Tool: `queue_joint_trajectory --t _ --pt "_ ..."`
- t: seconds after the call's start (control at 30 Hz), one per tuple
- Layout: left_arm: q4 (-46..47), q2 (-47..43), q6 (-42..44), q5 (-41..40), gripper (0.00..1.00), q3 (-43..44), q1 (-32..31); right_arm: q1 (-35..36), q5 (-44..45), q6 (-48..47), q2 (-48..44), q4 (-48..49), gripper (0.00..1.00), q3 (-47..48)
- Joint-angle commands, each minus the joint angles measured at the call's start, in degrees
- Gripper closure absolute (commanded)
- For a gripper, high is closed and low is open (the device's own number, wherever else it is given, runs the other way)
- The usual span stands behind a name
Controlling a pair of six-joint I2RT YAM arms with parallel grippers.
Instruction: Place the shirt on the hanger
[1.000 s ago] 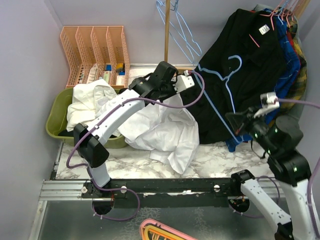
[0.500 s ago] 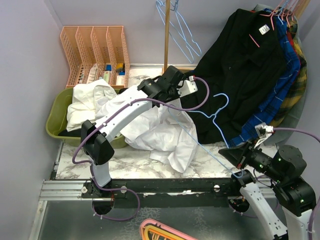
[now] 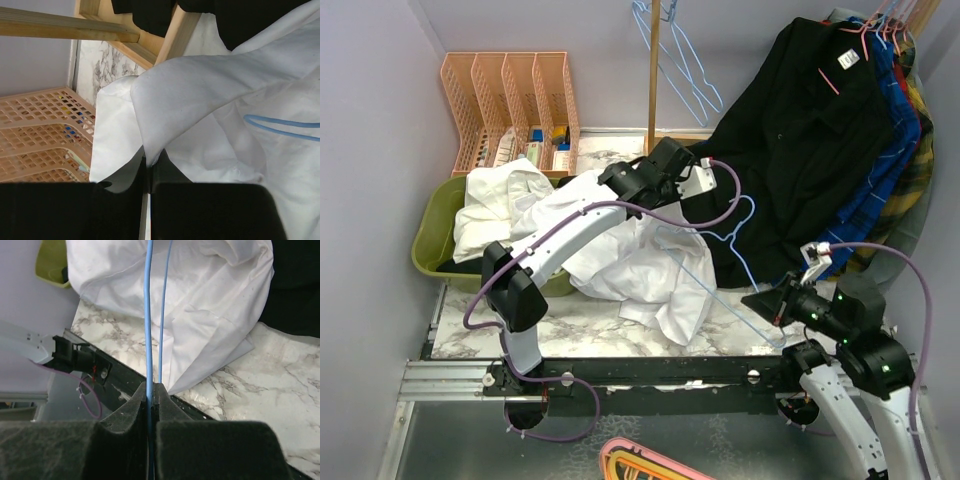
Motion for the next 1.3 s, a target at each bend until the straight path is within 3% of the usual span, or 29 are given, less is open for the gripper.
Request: queue_joint_trajectory --t 0.0,0.2,0.4,0.77,1.13,1.27 --pt "-0.22 -4.09 0.33 -1.85 1.0 -1.59 -0.8 -0.27 2.25 4.55 0.88 15.04 0.99 -5.44" --pt "-0.96 -5.96 -0.83 1.76 1.0 -3.94 -0.89 -0.28 5.52 4.26 5.16 24.15 0.99 -5.57" --pt "-1.1 -5.97 -2.07 4.01 1.0 -4.33 -1.28 -0.27 3.16 8.16 8.16 35.28 0.99 -9.83" --pt "-6.02 -7.66 -4.56 16.06 1.0 1.9 -2.96 -0.27 3.58 10.84 14.12 49.68 0.99 -16.61" --pt "-6.58 -7.91 -4.87 20.36 1.0 -0.51 -4.99 -0.27 1.65 12.96 24.64 65.21 0.99 -19.44" --pt "-6.09 -7.66 -4.48 18.46 1.0 -0.9 -5.42 -0.23 -1.51 13.98 30.93 71.35 0.99 -18.95"
